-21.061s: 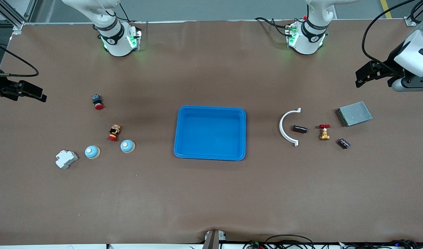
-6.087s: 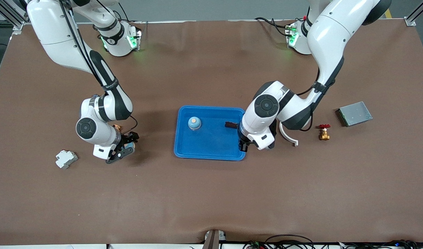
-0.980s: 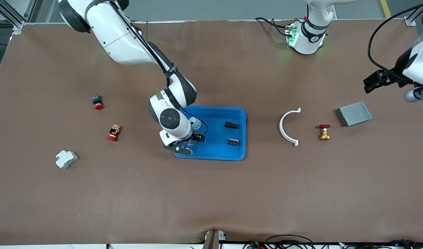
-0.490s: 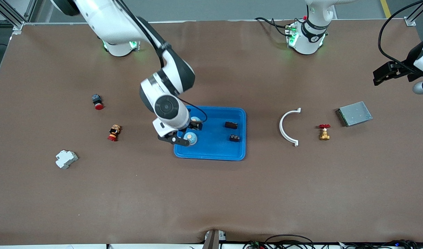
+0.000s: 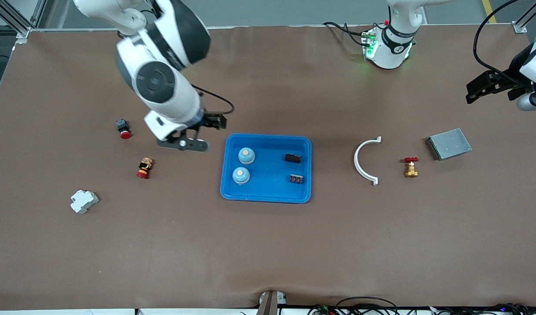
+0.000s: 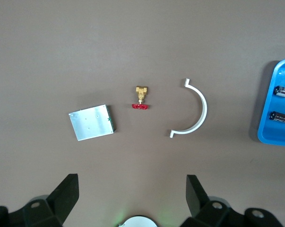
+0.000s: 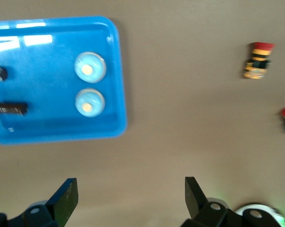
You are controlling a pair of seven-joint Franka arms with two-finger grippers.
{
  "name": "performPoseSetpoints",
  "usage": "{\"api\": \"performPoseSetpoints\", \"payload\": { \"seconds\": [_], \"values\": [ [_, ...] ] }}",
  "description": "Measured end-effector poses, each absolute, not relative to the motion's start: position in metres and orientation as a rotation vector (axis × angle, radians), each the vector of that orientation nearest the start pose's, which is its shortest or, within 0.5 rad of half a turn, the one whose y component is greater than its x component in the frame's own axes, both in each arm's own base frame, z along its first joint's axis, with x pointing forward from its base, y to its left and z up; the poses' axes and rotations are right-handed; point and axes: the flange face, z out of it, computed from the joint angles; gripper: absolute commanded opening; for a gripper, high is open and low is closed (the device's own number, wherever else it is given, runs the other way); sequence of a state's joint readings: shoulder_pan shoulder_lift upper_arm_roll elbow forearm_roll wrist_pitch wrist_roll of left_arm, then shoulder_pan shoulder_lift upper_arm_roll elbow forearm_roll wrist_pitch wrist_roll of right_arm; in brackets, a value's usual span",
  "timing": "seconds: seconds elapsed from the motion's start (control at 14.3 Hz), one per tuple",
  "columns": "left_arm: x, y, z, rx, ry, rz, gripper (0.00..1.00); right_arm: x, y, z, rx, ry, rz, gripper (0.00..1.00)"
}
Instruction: Place electrolytic capacitor and blue bell in tray
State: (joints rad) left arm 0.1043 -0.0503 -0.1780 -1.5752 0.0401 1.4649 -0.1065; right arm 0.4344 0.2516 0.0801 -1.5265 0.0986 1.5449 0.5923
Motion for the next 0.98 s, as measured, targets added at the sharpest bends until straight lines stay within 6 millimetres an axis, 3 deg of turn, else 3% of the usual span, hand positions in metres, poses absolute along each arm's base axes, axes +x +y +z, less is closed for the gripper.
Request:
{"api": "performPoseSetpoints", "payload": {
  "seconds": [0.28, 0.49, 0.77, 0.98],
  "values": [
    [0.526, -0.042, 0.634, -3.085, -0.041, 0.098, 1.0, 0.506, 0.233, 0.568, -3.112, 0.033, 0.397, 1.0],
    [0.526, -0.043, 0.632, -3.085, -0.036, 0.101, 1.0, 0.499, 0.179, 0.599, -3.088, -0.047, 0.371, 1.0],
    [0.528, -0.043, 0.637, -3.089, -0.039, 0.068, 1.0, 0.516, 0.074, 0.603, -3.041, -0.095, 0.357, 1.0],
    [0.528, -0.043, 0.64, -3.095, -0.04, 0.058, 1.0, 0.522, 0.016, 0.602, -3.024, -0.058, 0.334, 1.0]
  ]
}}
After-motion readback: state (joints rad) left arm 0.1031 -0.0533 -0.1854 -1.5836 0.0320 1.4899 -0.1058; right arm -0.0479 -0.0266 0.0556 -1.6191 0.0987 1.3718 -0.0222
